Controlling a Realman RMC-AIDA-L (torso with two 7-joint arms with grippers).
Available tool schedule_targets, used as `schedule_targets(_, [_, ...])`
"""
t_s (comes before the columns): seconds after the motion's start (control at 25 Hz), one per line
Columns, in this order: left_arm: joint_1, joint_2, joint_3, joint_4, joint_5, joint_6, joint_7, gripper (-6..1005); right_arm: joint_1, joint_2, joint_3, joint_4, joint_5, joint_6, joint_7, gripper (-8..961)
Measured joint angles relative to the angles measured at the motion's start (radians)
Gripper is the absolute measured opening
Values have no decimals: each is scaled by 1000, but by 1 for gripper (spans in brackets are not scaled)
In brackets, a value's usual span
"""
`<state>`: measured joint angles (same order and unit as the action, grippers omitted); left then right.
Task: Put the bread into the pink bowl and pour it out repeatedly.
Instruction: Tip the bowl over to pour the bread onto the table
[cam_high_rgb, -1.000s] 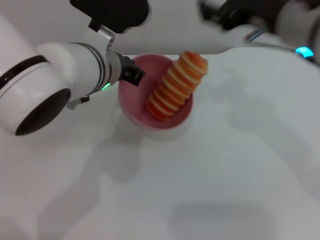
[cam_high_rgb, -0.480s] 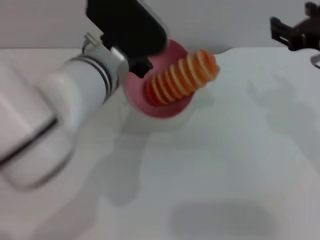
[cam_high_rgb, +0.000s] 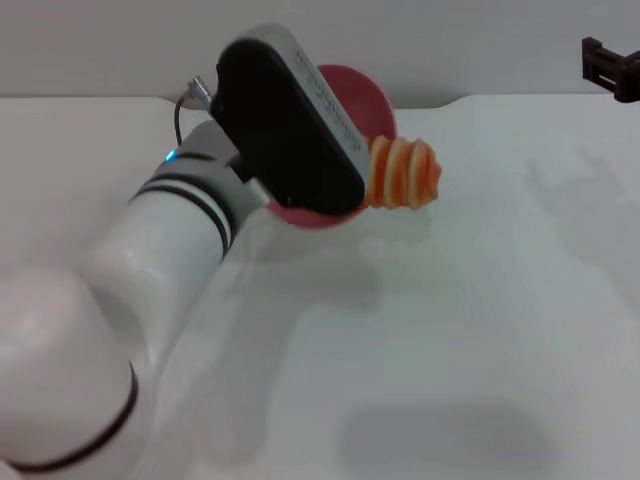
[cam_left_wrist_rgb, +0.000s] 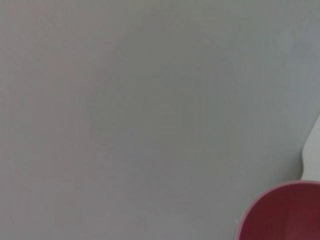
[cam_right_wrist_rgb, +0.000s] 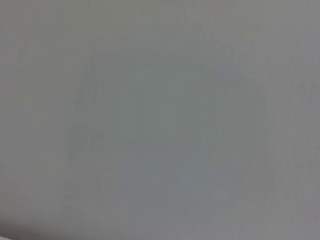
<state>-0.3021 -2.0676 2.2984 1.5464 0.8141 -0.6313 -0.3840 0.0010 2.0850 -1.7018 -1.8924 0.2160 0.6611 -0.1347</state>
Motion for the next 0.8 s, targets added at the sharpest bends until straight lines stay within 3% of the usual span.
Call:
schedule_targets(0.28, [16, -2, 125, -124, 434, -19, -399, 35, 10, -2, -1, 11, 0, 1, 0, 718])
schedule_targets(0.6, [24, -1, 221, -216, 741, -129, -694, 35, 22, -3, -5, 27, 0, 2, 1, 718])
schedule_targets(0.8, [23, -1, 267, -244, 822, -210, -781, 35, 28, -3, -6, 34, 0, 2, 2, 718])
